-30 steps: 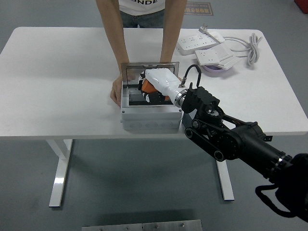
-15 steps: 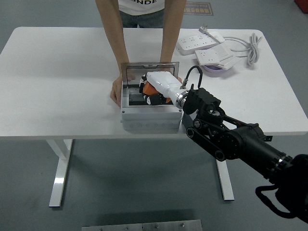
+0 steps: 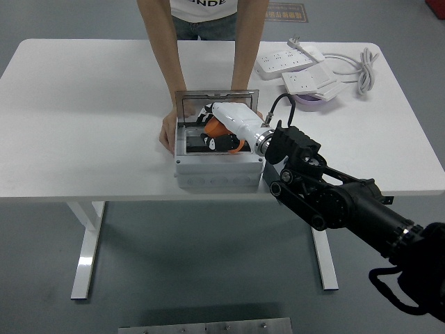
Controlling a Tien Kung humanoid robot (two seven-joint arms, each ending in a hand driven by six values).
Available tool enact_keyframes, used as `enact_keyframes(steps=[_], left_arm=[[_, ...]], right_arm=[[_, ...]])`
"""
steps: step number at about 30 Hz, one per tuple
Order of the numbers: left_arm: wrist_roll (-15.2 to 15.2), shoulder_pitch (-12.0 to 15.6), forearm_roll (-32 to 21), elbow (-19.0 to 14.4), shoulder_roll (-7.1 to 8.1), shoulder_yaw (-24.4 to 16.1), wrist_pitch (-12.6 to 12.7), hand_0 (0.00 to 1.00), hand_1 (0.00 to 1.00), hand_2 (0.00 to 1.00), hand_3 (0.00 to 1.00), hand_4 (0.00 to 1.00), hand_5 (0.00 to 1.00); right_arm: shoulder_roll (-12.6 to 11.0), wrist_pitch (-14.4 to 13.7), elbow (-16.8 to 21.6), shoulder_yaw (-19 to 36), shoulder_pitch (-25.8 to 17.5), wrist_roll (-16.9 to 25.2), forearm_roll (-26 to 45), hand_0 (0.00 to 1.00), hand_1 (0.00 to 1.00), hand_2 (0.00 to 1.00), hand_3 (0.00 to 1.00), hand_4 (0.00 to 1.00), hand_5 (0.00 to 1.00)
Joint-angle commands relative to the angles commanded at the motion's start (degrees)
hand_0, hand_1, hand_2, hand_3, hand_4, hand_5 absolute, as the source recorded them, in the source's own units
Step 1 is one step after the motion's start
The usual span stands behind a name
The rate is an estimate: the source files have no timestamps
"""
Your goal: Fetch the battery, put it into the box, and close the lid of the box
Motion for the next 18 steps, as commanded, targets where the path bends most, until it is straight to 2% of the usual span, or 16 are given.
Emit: enact_keyframes(steps=[2, 3, 8, 9, 10, 13, 15, 18], left_arm=[[-0.03, 0.0, 0.0, 0.0, 0.0, 0.01, 0.04, 0.62, 0.692, 0.584, 0.594, 0.596, 0.007], [-0.03, 0.01, 0.01, -0.01, 0.01, 0.0, 0.06, 0.619, 0.692, 0.584, 0.594, 0.596, 0.008], [-0.05, 0.13, -0.01, -0.02, -0.01, 0.01, 0.12, 0.619, 0.692, 0.584, 0.594, 0.596, 0.008], [-0.04, 0.2, -0.03, -0.03, -0.03, 0.02, 0.12, 0.619, 0.692, 0.584, 0.594, 0.596, 0.008], [-0.04, 0.23, -0.05, -0.03, -0.04, 0.03, 0.13, 0.619, 0.692, 0.584, 0.594, 0.596, 0.008], [-0.13, 0.52, -0.36, -0.04, -0.08, 0.18, 0.19, 0.619, 0.692, 0.584, 0.594, 0.596, 0.008], [-0.21, 0.77, -0.64, -0.05, -0.11, 0.3, 0.24, 0.619, 0.692, 0.584, 0.595, 0.595, 0.007], [-0.25, 1.11, -0.98, -0.06, -0.15, 0.41, 0.33, 0.619, 0.692, 0.584, 0.595, 0.595, 0.007]], right_arm=[[0.0, -0.09, 0.05, -0.01, 0.02, 0.0, 0.16, 0.713, 0.687, 0.658, 0.703, 0.792, 0.483], [0.02, -0.16, 0.07, -0.04, 0.02, -0.03, 0.19, 0.751, 0.707, 0.669, 0.717, 0.862, 0.623], [-0.04, -0.2, 0.6, -0.25, -0.07, -0.34, 0.13, 0.751, 0.707, 0.669, 0.717, 0.862, 0.623], [-0.13, -0.06, 0.86, -0.24, -0.12, -0.49, 0.11, 0.76, 0.713, 0.68, 0.727, 0.883, 0.671], [-0.21, 0.06, 1.04, -0.21, -0.16, -0.6, 0.11, 0.76, 0.713, 0.68, 0.727, 0.883, 0.671], [-1.36, 1.12, 3.21, 0.18, -0.51, -1.56, 0.52, 0.76, 0.713, 0.68, 0.727, 0.883, 0.671], [-2.61, 2.14, 5.35, 0.71, -0.78, -2.5, 0.87, 0.755, 0.713, 0.682, 0.731, 0.9, 0.71], [-4.55, 3.86, 8.43, 1.95, -1.15, -4.15, 1.41, 0.755, 0.713, 0.682, 0.731, 0.9, 0.71]])
